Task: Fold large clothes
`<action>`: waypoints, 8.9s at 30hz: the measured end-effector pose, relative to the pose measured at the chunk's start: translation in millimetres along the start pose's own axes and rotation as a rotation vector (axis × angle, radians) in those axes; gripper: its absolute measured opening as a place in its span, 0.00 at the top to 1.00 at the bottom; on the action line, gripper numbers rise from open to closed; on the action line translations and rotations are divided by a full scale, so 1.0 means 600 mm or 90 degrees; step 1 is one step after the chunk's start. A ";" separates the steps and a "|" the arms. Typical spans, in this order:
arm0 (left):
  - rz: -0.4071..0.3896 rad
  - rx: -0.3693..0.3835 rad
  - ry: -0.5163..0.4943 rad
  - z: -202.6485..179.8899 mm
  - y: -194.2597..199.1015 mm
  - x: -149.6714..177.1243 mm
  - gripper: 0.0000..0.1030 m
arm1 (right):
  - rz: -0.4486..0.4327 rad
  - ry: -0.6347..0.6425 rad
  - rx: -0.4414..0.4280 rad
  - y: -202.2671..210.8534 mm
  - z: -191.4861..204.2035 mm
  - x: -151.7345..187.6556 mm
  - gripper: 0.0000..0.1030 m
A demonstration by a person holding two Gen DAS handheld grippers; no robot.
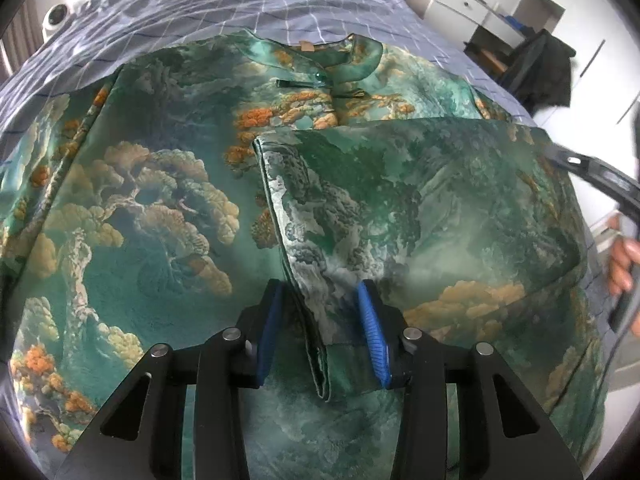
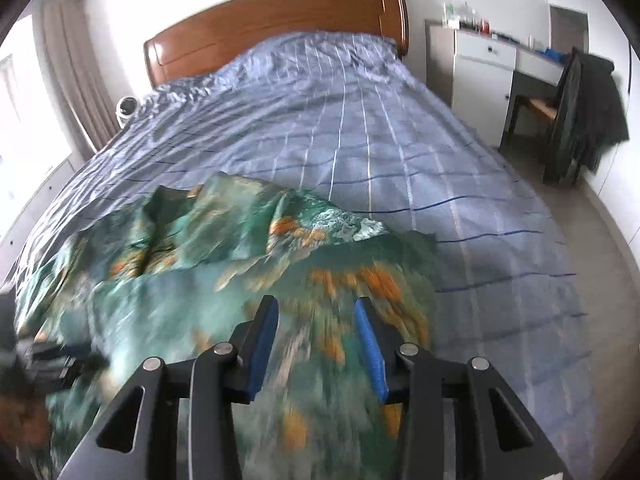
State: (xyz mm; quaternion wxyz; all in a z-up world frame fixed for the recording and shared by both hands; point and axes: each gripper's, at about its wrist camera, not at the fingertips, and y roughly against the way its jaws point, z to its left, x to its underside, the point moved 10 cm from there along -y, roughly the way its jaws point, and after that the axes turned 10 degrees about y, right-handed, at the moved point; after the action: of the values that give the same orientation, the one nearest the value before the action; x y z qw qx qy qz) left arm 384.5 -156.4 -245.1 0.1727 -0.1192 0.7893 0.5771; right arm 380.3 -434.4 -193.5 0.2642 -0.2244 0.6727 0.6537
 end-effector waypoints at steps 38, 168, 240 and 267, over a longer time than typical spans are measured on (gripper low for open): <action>-0.043 -0.039 -0.071 0.037 0.140 0.105 0.25 | 0.059 0.035 0.031 0.109 0.109 0.177 0.23; -0.078 -0.127 0.047 0.290 0.027 -0.049 0.36 | 0.063 0.155 -0.103 -0.073 0.390 0.043 0.54; -0.180 -0.094 -0.033 0.109 0.260 0.275 0.06 | -0.103 0.094 0.066 0.340 0.295 0.306 0.21; -0.186 -0.109 -0.002 0.135 0.268 0.280 0.06 | -0.112 0.122 0.051 0.351 0.335 0.317 0.21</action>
State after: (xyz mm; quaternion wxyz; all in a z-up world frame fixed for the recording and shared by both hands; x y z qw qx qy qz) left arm 179.6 -28.3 -196.4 0.2449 -0.2460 0.7115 0.6110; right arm 112.1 -216.2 -157.9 0.2637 -0.3331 0.6985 0.5759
